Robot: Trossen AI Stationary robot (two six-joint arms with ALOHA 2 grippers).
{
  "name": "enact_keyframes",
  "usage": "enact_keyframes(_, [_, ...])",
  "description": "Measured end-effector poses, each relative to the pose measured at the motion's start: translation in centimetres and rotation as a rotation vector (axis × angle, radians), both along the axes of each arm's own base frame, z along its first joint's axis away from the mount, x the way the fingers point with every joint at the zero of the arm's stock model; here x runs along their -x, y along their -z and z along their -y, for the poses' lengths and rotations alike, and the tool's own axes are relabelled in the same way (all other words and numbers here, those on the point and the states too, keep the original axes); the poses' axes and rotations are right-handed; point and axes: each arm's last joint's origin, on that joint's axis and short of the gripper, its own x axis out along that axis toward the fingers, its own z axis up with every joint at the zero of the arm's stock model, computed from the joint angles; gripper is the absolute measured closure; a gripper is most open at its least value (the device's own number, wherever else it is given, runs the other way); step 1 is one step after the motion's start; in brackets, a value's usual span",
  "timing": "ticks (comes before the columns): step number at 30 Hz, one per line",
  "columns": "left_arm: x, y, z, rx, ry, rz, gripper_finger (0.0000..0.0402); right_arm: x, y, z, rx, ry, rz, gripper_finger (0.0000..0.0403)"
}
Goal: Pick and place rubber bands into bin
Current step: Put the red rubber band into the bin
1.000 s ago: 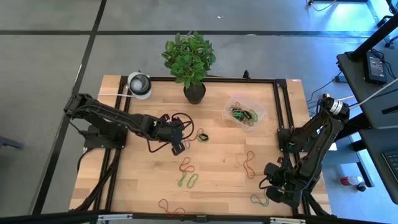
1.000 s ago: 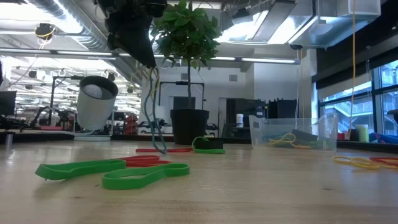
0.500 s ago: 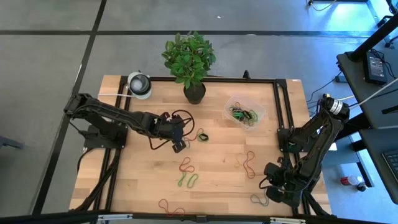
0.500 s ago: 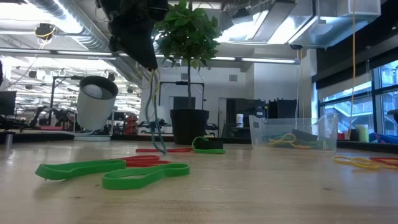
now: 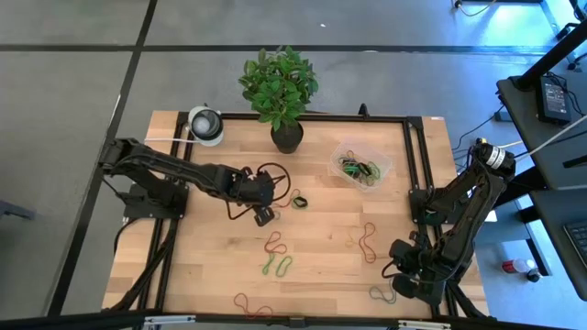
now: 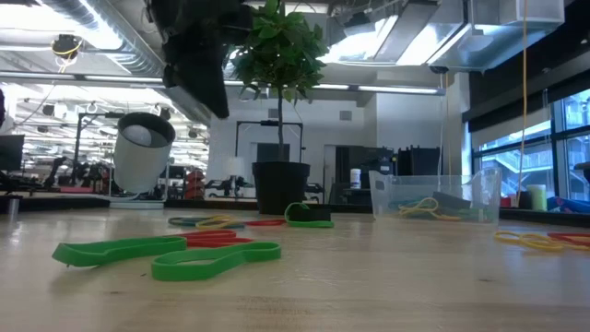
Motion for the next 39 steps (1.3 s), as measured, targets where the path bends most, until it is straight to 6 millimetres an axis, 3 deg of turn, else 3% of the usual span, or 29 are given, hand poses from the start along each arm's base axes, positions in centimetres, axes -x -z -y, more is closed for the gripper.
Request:
enact_keyframes(5, [-0.3,1.2,-0.1,-0.01,0.021,-0.046,0.0384,0.0,0.0,0.1,0.014,0.004,0.017,0.0391])
enact_keyframes(16, [-2.5,7.2,-0.9,0.022,0.012,-0.228,0.031,-0.1,0.0,0.1,0.018,0.009,0.029,0.0391])
enact_keyframes(25, [-4.2,11.2,-0.7,-0.004,0.083,-0.278,0.0312,-0.1,0.0,0.0,0.012,0.009,0.032,0.0391])
enact_keyframes(32, [-4.4,10.9,-0.8,0.03,0.089,-0.254,0.0393,-0.1,0.0,0.0,0.007,0.01,0.034,0.0391])
enact_keyframes(39, [-4.0,6.6,-0.8,0.037,0.07,-0.149,0.0399,-0.1,0.0,0.0,0.004,0.01,0.036,0.0391])
